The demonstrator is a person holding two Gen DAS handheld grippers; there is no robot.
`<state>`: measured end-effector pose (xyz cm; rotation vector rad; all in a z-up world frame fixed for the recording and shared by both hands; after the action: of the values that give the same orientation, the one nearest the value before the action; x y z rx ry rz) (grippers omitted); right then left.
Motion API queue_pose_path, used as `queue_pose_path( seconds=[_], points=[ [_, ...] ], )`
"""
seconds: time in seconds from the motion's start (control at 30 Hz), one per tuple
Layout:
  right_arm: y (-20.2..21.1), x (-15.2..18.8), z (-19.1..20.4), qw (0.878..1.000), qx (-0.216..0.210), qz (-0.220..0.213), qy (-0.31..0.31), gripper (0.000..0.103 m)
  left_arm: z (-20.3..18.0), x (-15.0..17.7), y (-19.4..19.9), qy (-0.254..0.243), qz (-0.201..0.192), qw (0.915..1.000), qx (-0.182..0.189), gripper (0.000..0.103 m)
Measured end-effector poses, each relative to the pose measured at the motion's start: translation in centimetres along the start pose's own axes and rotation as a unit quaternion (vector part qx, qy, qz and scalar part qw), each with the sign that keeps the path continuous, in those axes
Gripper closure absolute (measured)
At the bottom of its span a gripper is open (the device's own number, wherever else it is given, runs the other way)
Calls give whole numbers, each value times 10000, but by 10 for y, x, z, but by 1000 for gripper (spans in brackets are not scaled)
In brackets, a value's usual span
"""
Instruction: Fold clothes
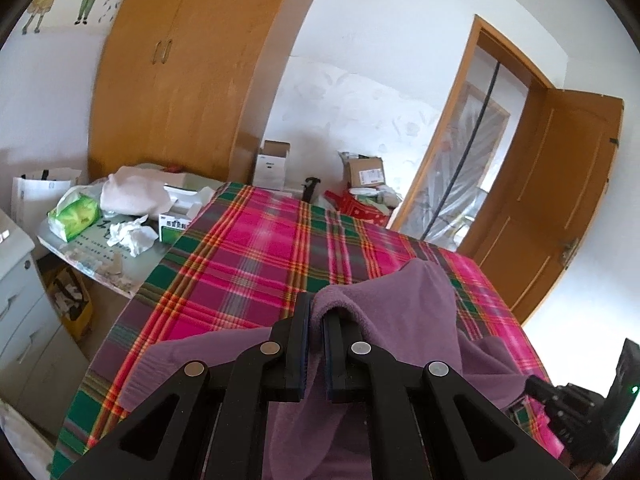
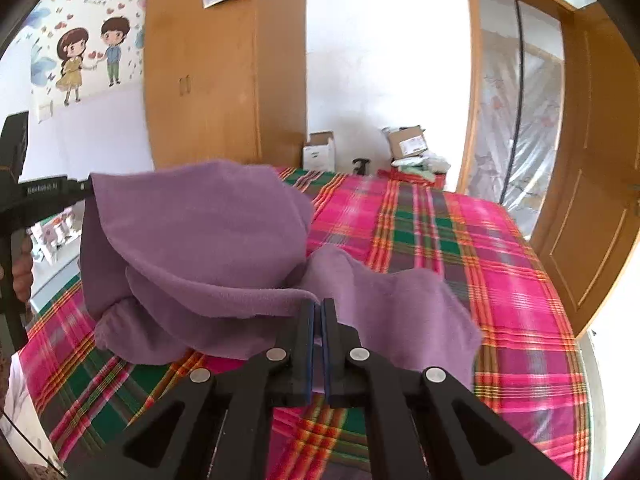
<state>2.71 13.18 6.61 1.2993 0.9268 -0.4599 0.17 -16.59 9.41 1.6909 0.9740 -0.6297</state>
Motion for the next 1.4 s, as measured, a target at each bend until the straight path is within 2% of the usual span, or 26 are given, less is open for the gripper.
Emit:
queue_pose_path(
  seconds=[0.33,0.53,0.73,1.0,1.3,1.4],
  points=[
    [20,-17,-29,9982,416,-373,-230,100,-26,0,-10,-325,114,9993,107,97],
    [6,-39,-55,9964,676,-401,-309,100,-44,-12,-29,-556,185,9982,156,97],
    [-20,-56,-78,9958,833,-255,-279,100,-55,-28,-60,-754,337,9965,101,97],
    [-64,-79,-99,9941,1067,160,-94,100,-65,-44,-105,-1021,656,9926,-53,97],
    [-112,-94,-116,9883,1385,568,302,100,-70,-56,-153,-1181,1021,9877,-122,97],
    [-128,-99,-125,9875,1404,681,231,100,-71,-59,-164,-1172,1093,9870,-123,97]
  ],
)
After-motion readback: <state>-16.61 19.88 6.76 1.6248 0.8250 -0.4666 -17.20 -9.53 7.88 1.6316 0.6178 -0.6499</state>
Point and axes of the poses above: each gripper's, at about its wrist camera, not at the fingertips, and y roughly against the way its jaws point, z to its left, x to its underside, the point moved 3 cm from there along -y, roughly the way its jaws point, and after that the axes turned 4 degrees about z, right-handed, at the moved point
